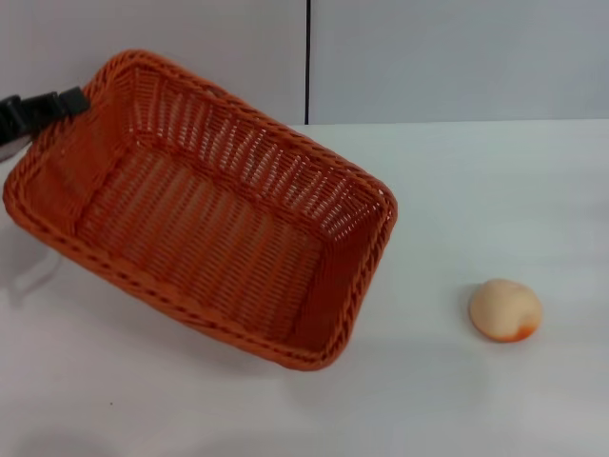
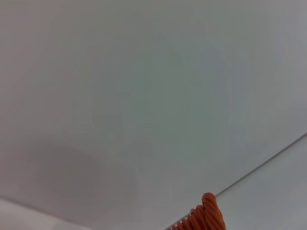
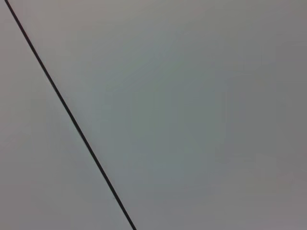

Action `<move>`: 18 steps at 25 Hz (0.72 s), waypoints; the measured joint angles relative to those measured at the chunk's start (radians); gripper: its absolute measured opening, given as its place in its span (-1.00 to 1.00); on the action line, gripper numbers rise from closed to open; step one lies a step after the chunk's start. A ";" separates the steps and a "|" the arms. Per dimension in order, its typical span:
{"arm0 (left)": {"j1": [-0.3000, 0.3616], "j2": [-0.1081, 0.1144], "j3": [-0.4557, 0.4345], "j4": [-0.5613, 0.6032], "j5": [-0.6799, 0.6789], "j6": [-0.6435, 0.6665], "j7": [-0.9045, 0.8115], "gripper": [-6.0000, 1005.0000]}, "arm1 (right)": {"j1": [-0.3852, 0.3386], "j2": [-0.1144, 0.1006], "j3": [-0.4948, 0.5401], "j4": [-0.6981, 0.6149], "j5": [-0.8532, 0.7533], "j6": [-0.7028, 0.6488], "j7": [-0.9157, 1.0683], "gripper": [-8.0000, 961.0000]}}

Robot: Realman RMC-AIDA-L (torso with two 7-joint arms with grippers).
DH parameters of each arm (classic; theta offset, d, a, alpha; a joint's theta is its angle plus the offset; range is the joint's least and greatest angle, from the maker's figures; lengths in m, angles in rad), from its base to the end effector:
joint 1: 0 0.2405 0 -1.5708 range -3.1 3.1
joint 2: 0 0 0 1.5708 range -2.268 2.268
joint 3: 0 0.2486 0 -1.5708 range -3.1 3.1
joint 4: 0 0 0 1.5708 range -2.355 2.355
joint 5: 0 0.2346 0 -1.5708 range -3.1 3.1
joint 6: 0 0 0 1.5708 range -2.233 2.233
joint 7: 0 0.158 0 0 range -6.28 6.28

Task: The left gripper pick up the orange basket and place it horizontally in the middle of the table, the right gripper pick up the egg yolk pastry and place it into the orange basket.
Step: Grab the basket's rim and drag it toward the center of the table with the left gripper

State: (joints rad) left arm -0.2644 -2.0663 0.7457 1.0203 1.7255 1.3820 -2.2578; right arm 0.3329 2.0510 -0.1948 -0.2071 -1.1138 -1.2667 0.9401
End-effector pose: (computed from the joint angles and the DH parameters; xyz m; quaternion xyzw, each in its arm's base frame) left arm -0.3026 0.3481 0.0928 -0.7213 -0.5452 -0.3644 0.2228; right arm 0.4183 0.3103 0.0884 -0.5147 0.3876 0.4606 0.6105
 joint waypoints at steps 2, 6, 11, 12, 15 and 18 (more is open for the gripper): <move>0.016 0.004 -0.002 -0.101 -0.054 -0.002 0.041 -0.67 | 0.002 0.000 0.000 0.000 0.000 0.006 -0.001 0.52; 0.022 0.006 -0.003 -0.179 -0.078 0.009 0.074 -0.67 | 0.013 0.001 -0.001 0.000 -0.001 0.015 -0.004 0.52; 0.022 0.004 -0.002 -0.199 -0.078 0.025 0.076 -0.68 | 0.022 0.001 -0.001 0.000 -0.003 0.020 -0.009 0.52; 0.023 0.003 -0.001 -0.205 -0.081 0.031 0.076 -0.68 | 0.024 0.001 -0.002 0.000 -0.004 0.022 -0.010 0.53; 0.030 -0.001 0.003 -0.222 -0.102 0.034 0.078 -0.68 | 0.028 0.001 -0.002 0.000 -0.007 0.029 -0.011 0.53; 0.038 -0.002 0.010 -0.269 -0.138 0.039 0.093 -0.68 | 0.028 0.002 -0.002 0.000 -0.012 0.032 -0.011 0.52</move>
State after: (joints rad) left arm -0.2265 -2.0687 0.7554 0.7516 1.5871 1.4211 -2.1647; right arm 0.3609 2.0525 -0.1963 -0.2071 -1.1259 -1.2344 0.9295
